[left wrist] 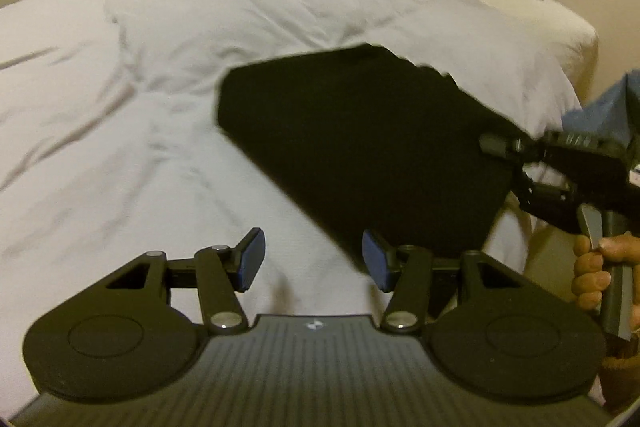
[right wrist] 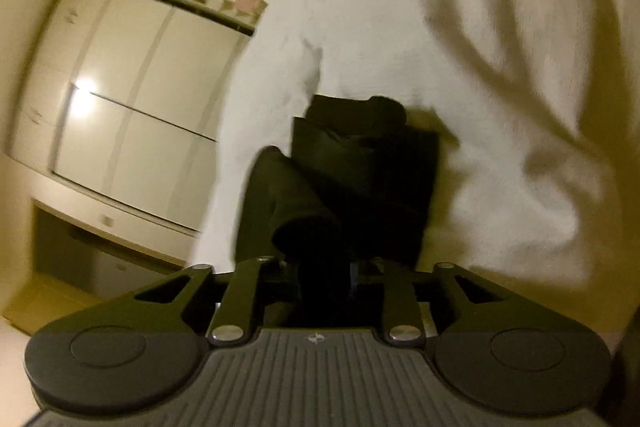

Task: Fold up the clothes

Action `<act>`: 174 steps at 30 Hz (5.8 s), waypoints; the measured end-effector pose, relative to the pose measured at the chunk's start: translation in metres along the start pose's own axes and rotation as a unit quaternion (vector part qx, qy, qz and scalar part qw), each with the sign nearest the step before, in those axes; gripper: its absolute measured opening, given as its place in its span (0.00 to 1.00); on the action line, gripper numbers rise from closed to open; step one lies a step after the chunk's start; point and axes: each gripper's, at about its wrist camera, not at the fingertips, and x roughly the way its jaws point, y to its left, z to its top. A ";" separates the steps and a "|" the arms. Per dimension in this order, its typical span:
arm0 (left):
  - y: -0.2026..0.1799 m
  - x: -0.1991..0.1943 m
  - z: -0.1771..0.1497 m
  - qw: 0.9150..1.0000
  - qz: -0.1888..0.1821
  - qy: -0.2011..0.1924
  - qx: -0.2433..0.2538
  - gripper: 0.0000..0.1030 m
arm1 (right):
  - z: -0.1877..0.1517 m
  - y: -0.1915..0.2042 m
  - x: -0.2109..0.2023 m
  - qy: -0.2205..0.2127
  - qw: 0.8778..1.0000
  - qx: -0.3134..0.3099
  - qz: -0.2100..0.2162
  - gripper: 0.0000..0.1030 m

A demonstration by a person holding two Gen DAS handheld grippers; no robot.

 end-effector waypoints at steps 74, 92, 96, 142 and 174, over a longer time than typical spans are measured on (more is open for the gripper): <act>-0.059 -0.030 -0.027 0.998 0.053 0.031 0.022 0.48 | -0.081 0.069 -0.066 -0.005 0.949 -0.237 -0.210 0.86; 0.036 0.066 -0.004 0.948 -0.136 0.030 -0.286 0.62 | 0.003 -0.042 -0.023 -0.029 0.998 0.055 -0.021 0.86; 0.044 0.090 0.006 0.935 -0.157 0.009 -0.319 0.60 | 0.019 -0.049 0.004 -0.015 0.999 0.050 0.007 0.84; 0.169 -0.117 -0.073 0.955 -0.043 -0.103 -0.275 0.16 | -0.133 0.090 0.063 0.179 0.980 -0.075 0.041 0.32; 0.060 -0.150 -0.123 0.970 0.195 0.032 -0.141 0.30 | -0.177 0.104 0.021 0.241 0.950 -0.198 -0.032 0.57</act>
